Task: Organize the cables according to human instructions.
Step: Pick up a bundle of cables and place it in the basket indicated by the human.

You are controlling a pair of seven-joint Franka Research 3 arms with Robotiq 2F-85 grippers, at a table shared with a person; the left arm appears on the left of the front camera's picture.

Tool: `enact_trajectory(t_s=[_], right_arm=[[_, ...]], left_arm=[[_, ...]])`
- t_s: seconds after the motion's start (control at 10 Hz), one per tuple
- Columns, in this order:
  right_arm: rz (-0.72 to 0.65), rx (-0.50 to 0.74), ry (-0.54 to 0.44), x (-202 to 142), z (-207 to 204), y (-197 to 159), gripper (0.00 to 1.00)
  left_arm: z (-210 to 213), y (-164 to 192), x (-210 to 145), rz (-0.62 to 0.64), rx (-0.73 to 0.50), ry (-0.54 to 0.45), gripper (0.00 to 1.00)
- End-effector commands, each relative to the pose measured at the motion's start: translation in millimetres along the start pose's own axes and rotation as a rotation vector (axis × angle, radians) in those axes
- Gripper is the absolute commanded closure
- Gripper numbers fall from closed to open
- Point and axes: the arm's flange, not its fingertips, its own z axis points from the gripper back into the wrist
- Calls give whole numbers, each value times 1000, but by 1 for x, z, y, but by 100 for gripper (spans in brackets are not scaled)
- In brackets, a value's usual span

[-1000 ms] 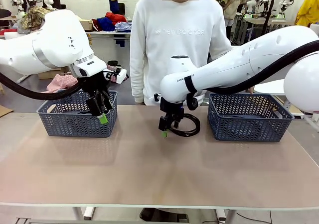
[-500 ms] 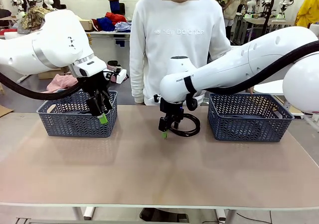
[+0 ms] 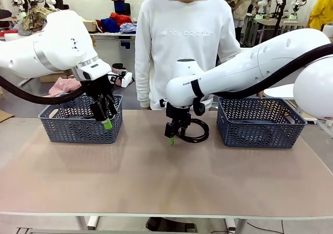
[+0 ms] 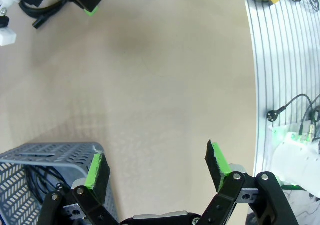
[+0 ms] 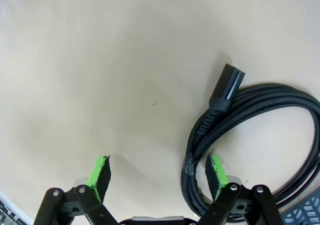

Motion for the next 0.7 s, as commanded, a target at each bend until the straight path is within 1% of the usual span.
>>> enact_trajectory(t_s=[0.0, 0.1, 0.2, 0.3, 0.4, 0.5, 0.6], right_arm=[[10, 18, 12, 6, 4, 1, 11], [4, 24, 18, 6, 3, 1, 18], [4, 23, 20, 5, 1, 1, 30], [3, 30, 21, 4, 0, 1, 37], [-1, 30, 11, 3, 4, 2, 49], [-4, 31, 12, 4, 5, 2, 56], [-10, 35, 11, 3, 6, 2, 68]], left_arm=[[1, 0, -2, 4, 8, -1, 0], [1, 0, -2, 4, 8, -1, 0], [1, 0, -2, 4, 8, -1, 0], [1, 0, -2, 4, 8, -1, 0], [1, 0, -2, 4, 8, -1, 0], [1, 0, -2, 4, 8, -1, 0], [1, 0, -2, 4, 8, -1, 0]])
